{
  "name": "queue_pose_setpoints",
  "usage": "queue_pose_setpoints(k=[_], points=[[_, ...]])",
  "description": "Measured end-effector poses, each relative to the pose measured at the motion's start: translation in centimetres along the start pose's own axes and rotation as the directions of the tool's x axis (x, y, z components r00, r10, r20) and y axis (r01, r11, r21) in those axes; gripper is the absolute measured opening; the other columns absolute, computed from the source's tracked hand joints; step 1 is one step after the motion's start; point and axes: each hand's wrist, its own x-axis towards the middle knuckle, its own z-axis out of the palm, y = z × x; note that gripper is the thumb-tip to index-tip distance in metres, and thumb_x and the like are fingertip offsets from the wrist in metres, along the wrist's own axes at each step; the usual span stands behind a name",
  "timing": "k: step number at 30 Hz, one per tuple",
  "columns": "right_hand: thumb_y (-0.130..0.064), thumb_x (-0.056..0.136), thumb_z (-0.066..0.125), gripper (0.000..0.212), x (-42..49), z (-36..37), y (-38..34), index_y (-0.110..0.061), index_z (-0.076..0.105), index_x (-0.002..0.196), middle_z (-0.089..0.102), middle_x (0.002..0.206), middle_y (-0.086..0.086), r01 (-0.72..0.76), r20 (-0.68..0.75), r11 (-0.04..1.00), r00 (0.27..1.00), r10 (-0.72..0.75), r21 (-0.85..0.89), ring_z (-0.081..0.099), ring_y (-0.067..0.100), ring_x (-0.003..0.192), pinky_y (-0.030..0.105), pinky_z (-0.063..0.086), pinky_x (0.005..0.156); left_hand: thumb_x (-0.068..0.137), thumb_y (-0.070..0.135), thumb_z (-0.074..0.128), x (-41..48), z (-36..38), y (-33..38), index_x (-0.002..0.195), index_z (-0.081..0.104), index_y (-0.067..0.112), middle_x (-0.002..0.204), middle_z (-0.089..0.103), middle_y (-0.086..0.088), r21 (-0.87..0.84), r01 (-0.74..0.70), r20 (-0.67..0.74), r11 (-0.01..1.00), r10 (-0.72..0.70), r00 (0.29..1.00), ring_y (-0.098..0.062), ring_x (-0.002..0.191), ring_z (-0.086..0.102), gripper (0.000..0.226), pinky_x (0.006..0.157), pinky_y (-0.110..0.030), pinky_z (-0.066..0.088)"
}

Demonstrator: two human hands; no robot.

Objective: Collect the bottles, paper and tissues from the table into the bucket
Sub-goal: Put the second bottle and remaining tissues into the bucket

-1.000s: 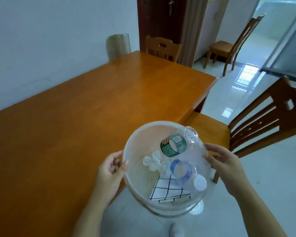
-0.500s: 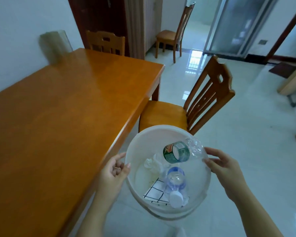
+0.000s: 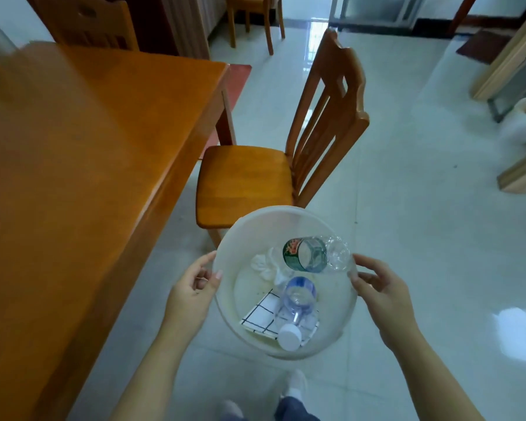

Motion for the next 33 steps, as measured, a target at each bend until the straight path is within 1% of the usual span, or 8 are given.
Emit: queue_pose_setpoints(k=[3, 6, 8, 11, 15, 24, 28, 33], points=[[-0.012, 0.083, 0.062, 0.028, 2.1, 1.0, 3.7, -0.039, 0.061, 0.092, 0.063, 0.111, 0.004, -0.056, -0.023, 0.998, 0.998, 0.055, -0.013, 0.063, 0.016, 0.093, 0.040, 0.051, 0.081, 0.089, 0.019, 0.054, 2.1, 2.0, -3.4, 0.115, 0.055, 0.034, 0.090, 0.059, 0.000, 0.026, 0.053, 0.012, 0.998, -0.054, 0.998, -0.014, 0.083, 0.057, 0.030, 0.068, -0.013, 0.046], [-0.012, 0.082, 0.062, 0.030, 4.3, 2.8, 8.4, -0.041, 0.060, 0.089, 0.063, 0.109, 0.000, -0.117, -0.056, 0.993, 0.992, 0.116, -0.018, 0.062, 0.010, 0.090, 0.030, 0.048, 0.074, 0.090, 0.015, 0.052, 4.3, 3.6, -8.1, 0.114, 0.053, 0.039, 0.090, 0.057, -0.005, 0.042, 0.110, 0.040, 0.993, -0.112, 0.993, -0.017, 0.081, 0.055, 0.034, 0.075, -0.025, 0.046], [-0.009, 0.082, 0.062, 0.031, 6.0, 4.2, 12.0, -0.040, 0.060, 0.090, 0.062, 0.109, 0.000, -0.153, -0.079, 0.988, 0.985, 0.151, -0.017, 0.061, 0.009, 0.089, 0.027, 0.046, 0.072, 0.090, 0.012, 0.051, 6.0, 4.8, -11.6, 0.111, 0.051, 0.045, 0.090, 0.055, -0.004, 0.063, 0.136, 0.058, 0.989, -0.140, 0.988, -0.017, 0.080, 0.053, 0.039, 0.075, -0.026, 0.045], [-0.006, 0.082, 0.061, 0.030, 8.0, 6.2, 17.9, -0.034, 0.060, 0.093, 0.063, 0.109, 0.001, -0.220, -0.098, 0.975, 0.971, 0.218, -0.005, 0.061, 0.011, 0.090, 0.028, 0.046, 0.073, 0.090, 0.010, 0.050, 8.2, 6.5, -17.3, 0.109, 0.050, 0.049, 0.089, 0.054, 0.001, 0.100, 0.174, 0.071, 0.980, -0.182, 0.981, -0.012, 0.077, 0.051, 0.044, 0.070, -0.015, 0.043], [-0.006, 0.081, 0.061, 0.029, 10.3, 8.6, 26.4, -0.034, 0.060, 0.091, 0.063, 0.108, -0.002, -0.282, -0.135, 0.959, 0.951, 0.280, 0.001, 0.062, 0.013, 0.090, 0.030, 0.047, 0.072, 0.089, 0.011, 0.051, 10.2, 9.2, -25.4, 0.118, 0.050, 0.043, 0.093, 0.053, 0.006, 0.175, 0.206, 0.069, 0.963, -0.221, 0.973, -0.010, 0.078, 0.053, 0.043, 0.061, -0.002, 0.037], [-0.004, 0.080, 0.060, 0.024, 14.6, 12.7, 42.9, -0.019, 0.061, 0.099, 0.064, 0.108, 0.002, -0.363, -0.121, 0.931, 0.927, 0.356, -0.036, 0.062, 0.020, 0.089, 0.040, 0.052, 0.081, 0.088, 0.002, 0.050, 13.2, 14.4, -41.5, 0.115, 0.048, 0.038, 0.086, 0.051, 0.006, 0.180, 0.302, 0.078, 0.936, -0.319, 0.944, -0.009, 0.070, 0.050, 0.045, 0.062, -0.002, 0.038], [-0.007, 0.081, 0.062, 0.021, 16.1, 13.8, 49.0, -0.018, 0.061, 0.099, 0.064, 0.107, 0.002, -0.397, -0.131, 0.917, 0.912, 0.390, -0.031, 0.063, 0.025, 0.091, 0.040, 0.052, 0.080, 0.087, 0.004, 0.051, 14.3, 16.5, -47.3, 0.121, 0.052, 0.029, 0.084, 0.055, 0.003, 0.213, 0.329, 0.078, 0.920, -0.352, 0.933, -0.012, 0.069, 0.051, 0.041, 0.062, -0.007, 0.040], [-0.010, 0.081, 0.061, 0.016, 17.1, 15.7, 55.0, -0.022, 0.058, 0.091, 0.063, 0.099, -0.002, -0.414, -0.210, 0.910, 0.891, 0.402, -0.016, 0.063, 0.024, 0.085, 0.036, 0.050, 0.073, 0.088, 0.007, 0.049, 15.8, 18.9, -52.3, 0.122, 0.053, 0.026, 0.096, 0.059, -0.009, 0.278, 0.320, 0.071, 0.906, -0.352, 0.933, -0.018, 0.074, 0.054, 0.039, 0.064, -0.016, 0.041]])
